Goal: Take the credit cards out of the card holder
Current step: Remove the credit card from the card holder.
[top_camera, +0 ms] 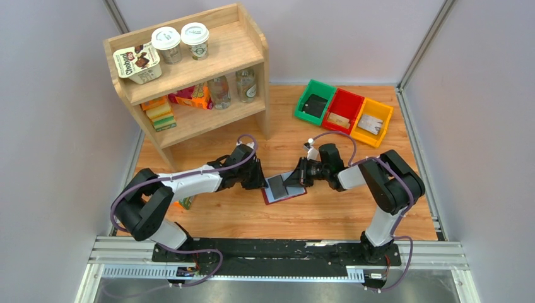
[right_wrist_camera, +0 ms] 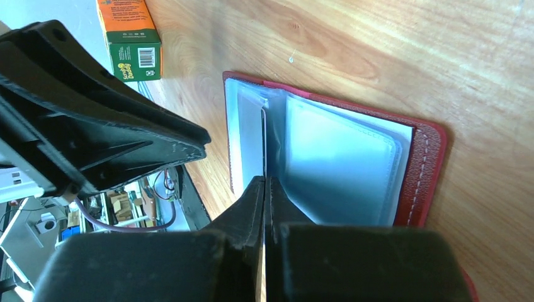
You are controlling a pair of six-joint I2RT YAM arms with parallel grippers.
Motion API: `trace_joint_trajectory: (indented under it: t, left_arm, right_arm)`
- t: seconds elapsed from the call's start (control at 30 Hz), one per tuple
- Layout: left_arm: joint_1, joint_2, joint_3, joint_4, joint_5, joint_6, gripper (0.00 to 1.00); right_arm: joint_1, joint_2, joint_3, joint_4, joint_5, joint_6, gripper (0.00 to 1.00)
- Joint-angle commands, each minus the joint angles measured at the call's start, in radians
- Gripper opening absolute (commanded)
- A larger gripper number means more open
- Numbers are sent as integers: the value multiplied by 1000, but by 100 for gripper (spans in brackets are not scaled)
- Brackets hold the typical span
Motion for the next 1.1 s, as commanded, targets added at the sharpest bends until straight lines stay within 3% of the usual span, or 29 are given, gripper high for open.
trace_joint_trajectory:
  t: [0.0, 0.2, 0.4, 0.87, 1.07]
  left_arm:
    - [-5, -13, 52, 80, 48, 23, 24]
    - [-7, 36, 64, 88, 48, 18, 22]
    - [-7, 45, 37, 85, 25, 27, 15]
    - [-11, 137, 38, -18, -38, 41, 0]
    - [-11, 140, 17, -5, -32, 35, 0]
  right_arm:
    - [6, 15, 1, 34, -15, 12, 1]
    - [11, 10, 1, 40, -16, 25, 17]
    - [12, 6, 4, 66, -31, 41, 24]
    - [54, 38, 51, 109, -119, 58, 23]
    - [92, 64, 87, 91, -113, 57, 27]
